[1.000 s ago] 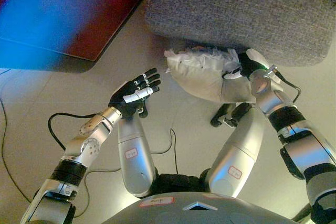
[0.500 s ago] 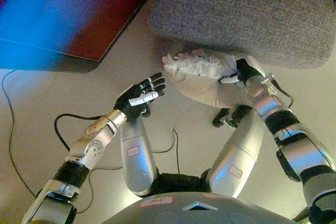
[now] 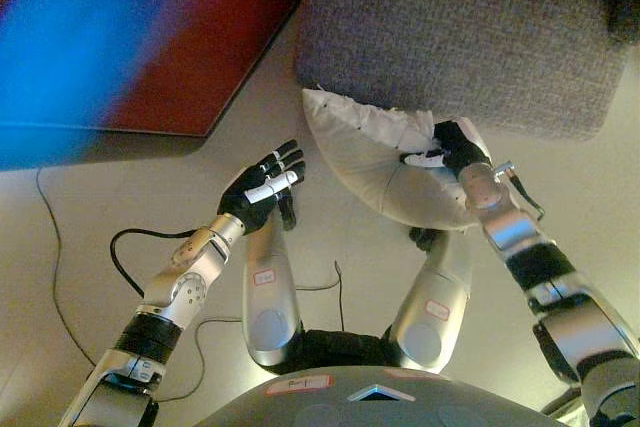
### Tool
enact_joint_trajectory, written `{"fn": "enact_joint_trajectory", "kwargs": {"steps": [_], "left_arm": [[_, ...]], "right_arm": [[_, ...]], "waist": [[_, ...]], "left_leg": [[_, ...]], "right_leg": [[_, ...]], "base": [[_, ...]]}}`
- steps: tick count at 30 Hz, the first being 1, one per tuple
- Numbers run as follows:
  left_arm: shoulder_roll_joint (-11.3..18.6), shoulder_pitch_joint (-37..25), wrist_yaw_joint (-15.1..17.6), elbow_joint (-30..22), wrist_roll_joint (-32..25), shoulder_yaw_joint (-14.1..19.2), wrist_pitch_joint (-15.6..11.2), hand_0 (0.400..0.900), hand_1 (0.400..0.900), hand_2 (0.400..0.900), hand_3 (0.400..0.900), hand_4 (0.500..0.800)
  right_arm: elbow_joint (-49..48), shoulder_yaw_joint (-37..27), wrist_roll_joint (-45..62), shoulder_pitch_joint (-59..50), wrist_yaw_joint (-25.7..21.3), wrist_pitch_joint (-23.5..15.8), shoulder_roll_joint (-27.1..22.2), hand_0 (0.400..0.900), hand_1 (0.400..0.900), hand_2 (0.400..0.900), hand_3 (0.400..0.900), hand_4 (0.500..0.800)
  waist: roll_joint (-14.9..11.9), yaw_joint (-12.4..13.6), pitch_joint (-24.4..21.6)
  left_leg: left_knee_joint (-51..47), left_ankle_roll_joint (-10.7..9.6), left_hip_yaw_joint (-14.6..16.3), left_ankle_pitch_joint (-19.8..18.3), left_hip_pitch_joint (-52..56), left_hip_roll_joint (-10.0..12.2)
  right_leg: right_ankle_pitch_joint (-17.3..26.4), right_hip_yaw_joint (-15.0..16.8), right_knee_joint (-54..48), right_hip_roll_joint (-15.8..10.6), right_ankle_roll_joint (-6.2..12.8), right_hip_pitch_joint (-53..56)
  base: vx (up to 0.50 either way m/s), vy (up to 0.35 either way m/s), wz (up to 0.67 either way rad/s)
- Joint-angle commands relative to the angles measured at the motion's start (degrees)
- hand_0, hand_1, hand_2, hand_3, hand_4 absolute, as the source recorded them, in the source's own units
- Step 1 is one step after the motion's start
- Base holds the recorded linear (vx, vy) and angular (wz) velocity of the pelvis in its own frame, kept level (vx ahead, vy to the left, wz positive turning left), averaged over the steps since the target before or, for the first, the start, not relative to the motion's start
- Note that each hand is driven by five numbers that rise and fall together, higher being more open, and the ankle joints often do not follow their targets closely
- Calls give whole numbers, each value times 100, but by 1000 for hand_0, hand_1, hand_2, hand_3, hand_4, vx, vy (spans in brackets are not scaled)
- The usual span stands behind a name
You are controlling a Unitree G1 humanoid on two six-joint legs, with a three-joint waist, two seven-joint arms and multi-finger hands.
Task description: Pick up the pillow and put it on the sofa.
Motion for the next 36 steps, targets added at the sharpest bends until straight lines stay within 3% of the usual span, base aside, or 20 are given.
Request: {"fn": "enact_joint_trajectory", "kwargs": {"steps": [1,8,13,16,20,24,30,36], "left_arm": [[100,246,-61,-422,289,162,-263,900,900,900,900,800],[-36,537,-115,-334,574,414,-227,900,900,900,900,800],[-224,849,-162,-217,787,651,-67,900,900,900,900,800],[-402,1059,-4,-116,868,790,-38,900,900,900,900,800],[-606,1215,403,224,1034,1146,-75,900,900,900,900,800],[-707,1436,510,582,1226,1666,-213,900,900,900,900,800],[-715,1578,567,848,1280,2208,-196,900,900,900,900,800],[-709,1614,416,1109,1388,2356,-97,900,900,900,900,800]], "right_arm": [[-1509,-888,-44,-237,-183,-1302,-477,400,400,400,400,500],[-2682,-1606,-9,825,9,-1894,-557,400,400,400,400,500],[-3206,-1889,65,1477,260,-2073,-362,400,400,400,400,500],[-3475,-2066,183,1874,401,-2180,-221,400,400,400,400,500],[-3673,-2384,226,2162,560,-2142,-48,400,400,400,400,500],[-3863,-2799,405,2394,785,-2078,-60,400,400,400,400,500],[-3921,-3216,633,2497,1009,-2024,-201,400,400,400,400,500],[-3558,-3465,849,2061,1137,-1812,-572,400,400,400,400,500]], "waist": [[-247,-44,-357],[-446,-37,-788],[-552,-71,-1242],[-583,-124,-1580],[-640,-185,-1935],[-700,-215,-2125],[-723,-180,-2337],[-743,-38,-2457]], "left_leg": [[-1460,-65,-26,791,822,25],[-2411,-28,404,946,1851,-67],[-3155,36,615,1086,2627,-183],[-3641,69,762,1228,3069,-271],[-3954,114,885,1222,3474,-397],[-3881,137,920,1099,3687,-423],[-3885,94,1017,1043,3929,-386],[-3961,32,989,1039,4068,-405]], "right_leg": [[902,-152,-1097,-231,135,310],[1339,-654,-2129,-47,259,1543],[1381,-763,-2558,256,269,2252],[1454,-813,-2774,423,269,2534],[1483,-832,-2806,538,269,2726],[1374,-858,-2781,571,258,2900],[1278,-1042,-2908,569,212,3212],[1320,-1208,-2961,554,212,3381]], "base": [[1,-3,-12],[-1,-27,-11],[103,-20,-12],[134,1,-6],[120,19,7],[79,39,2],[71,44,-1],[75,15,8]]}}
